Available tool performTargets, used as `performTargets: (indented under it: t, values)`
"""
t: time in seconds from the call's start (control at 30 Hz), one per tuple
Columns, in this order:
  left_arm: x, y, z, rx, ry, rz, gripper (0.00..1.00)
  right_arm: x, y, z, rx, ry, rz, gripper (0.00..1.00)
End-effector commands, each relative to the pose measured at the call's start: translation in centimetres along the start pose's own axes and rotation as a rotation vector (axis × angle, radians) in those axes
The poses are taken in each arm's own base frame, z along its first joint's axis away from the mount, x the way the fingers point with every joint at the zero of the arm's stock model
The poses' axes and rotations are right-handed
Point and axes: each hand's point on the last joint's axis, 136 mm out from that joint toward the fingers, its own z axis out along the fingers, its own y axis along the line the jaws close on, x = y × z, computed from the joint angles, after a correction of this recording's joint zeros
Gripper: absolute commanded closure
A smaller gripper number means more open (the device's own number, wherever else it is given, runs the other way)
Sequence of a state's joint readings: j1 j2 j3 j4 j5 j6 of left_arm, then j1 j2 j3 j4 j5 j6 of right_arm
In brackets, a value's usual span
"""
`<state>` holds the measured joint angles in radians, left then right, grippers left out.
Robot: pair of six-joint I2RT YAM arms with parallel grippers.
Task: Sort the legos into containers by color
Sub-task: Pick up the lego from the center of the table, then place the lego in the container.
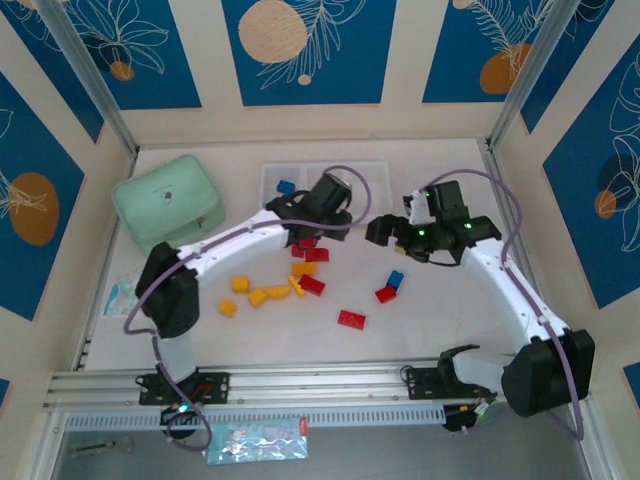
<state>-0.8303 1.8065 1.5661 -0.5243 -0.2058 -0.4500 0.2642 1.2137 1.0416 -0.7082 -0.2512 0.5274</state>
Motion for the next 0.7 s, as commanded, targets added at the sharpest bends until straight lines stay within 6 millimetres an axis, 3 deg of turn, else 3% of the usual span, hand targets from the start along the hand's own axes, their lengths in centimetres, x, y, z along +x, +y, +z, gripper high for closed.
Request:
performTargets:
  t: [0.0,0.23,0.5,0.67]
  values:
    - [0.3,4.6,-0.3,-0.104,0.013,-0.086,0.72,-1.0,2.0,1.1,-0.034,0.000,-0.047,0.01]
    - [-0.7,11.5,0.8,-0.205,0.004,-0.210,0.72,-2.6,3.5,4.5,-0.036,0.020,-0.075,0.01]
    - [-1.6,15.4,5.3,-0.282,0.059,-0.237,0.71,-3.7,3.2,5.2,-0.014,0.013,-0.078,0.01]
    - [-3.5,17.5,7.7,-0.330,0.047,-0.247,0.71,-3.7,2.7,5.3,-0.014,0.018,-0.068,0.01]
